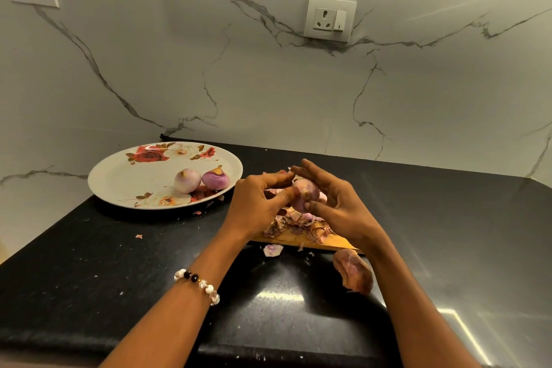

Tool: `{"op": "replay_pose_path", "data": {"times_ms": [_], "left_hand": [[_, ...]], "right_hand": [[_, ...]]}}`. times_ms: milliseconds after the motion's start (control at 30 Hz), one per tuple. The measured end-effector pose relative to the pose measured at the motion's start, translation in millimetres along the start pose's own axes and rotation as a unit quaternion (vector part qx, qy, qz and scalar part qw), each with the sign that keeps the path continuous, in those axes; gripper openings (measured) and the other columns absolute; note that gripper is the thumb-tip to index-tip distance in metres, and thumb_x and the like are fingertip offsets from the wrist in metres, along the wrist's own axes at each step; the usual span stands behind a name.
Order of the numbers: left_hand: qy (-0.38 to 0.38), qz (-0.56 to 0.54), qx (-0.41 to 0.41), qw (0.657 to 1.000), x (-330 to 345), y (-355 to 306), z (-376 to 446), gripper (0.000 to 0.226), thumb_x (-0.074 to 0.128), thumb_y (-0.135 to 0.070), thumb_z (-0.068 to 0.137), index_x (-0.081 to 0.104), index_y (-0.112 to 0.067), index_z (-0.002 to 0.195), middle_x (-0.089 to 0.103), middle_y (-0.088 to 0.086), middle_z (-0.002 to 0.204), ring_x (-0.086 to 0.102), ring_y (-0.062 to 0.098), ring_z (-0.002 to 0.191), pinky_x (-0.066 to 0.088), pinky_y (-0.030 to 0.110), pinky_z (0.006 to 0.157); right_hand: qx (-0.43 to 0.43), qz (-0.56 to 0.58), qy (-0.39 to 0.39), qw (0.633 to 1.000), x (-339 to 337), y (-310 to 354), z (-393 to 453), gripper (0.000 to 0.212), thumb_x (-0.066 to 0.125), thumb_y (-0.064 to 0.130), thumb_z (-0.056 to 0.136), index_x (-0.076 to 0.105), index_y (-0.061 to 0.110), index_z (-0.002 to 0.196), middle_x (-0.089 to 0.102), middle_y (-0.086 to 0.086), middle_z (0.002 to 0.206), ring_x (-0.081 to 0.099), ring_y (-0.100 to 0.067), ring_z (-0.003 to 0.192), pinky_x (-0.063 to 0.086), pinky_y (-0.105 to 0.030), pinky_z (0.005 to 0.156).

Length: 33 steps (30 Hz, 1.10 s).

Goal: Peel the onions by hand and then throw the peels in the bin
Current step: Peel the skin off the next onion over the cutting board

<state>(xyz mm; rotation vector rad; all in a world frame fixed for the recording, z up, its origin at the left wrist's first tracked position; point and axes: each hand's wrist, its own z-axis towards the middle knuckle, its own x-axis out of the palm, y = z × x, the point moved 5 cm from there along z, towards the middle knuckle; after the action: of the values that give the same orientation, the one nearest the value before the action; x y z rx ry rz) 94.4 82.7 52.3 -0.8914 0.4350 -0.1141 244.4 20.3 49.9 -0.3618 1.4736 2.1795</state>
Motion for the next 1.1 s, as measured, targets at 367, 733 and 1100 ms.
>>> {"op": "replay_pose_path", "data": {"times_ms": [367,733,1100], "left_hand": [[0.011,0.068,0.045,0.997,1.6,-6.0,-3.3,0.032,0.072,-0.012,0.08,0.07,-0.011,0.112,0.074,0.003,0.1,0.069,0.007,0.085,0.055,0.018,0.078],[-0.044,0.045,0.042,0.997,-3.5,-4.4,-2.3,0.022,0.067,-0.012,0.087,0.072,-0.013,0.108,0.074,0.003,0.096,0.069,0.008,0.082,0.058,0.026,0.074],[0.041,-0.005,-0.006,0.999,1.9,-1.9,-2.0,0.036,0.072,-0.017,0.083,0.066,-0.015,0.119,0.071,0.0,0.111,0.067,0.006,0.098,0.054,0.019,0.083]], "right_hand": [[0.003,-0.049,0.017,0.999,7.7,8.0,-4.4,0.076,0.056,0.006,0.078,0.027,0.023,0.146,0.047,0.013,0.143,0.042,-0.01,0.137,0.04,-0.045,0.112],[0.02,-0.018,0.008,1.0,4.2,6.3,-4.6,0.084,0.054,-0.002,0.074,0.028,0.017,0.152,0.05,-0.001,0.145,0.048,-0.015,0.134,0.046,-0.044,0.106],[0.018,-0.069,0.014,0.997,6.2,1.4,-3.0,0.088,0.068,0.012,0.075,0.027,0.022,0.152,0.045,0.001,0.149,0.044,-0.014,0.136,0.042,-0.046,0.109]]}}
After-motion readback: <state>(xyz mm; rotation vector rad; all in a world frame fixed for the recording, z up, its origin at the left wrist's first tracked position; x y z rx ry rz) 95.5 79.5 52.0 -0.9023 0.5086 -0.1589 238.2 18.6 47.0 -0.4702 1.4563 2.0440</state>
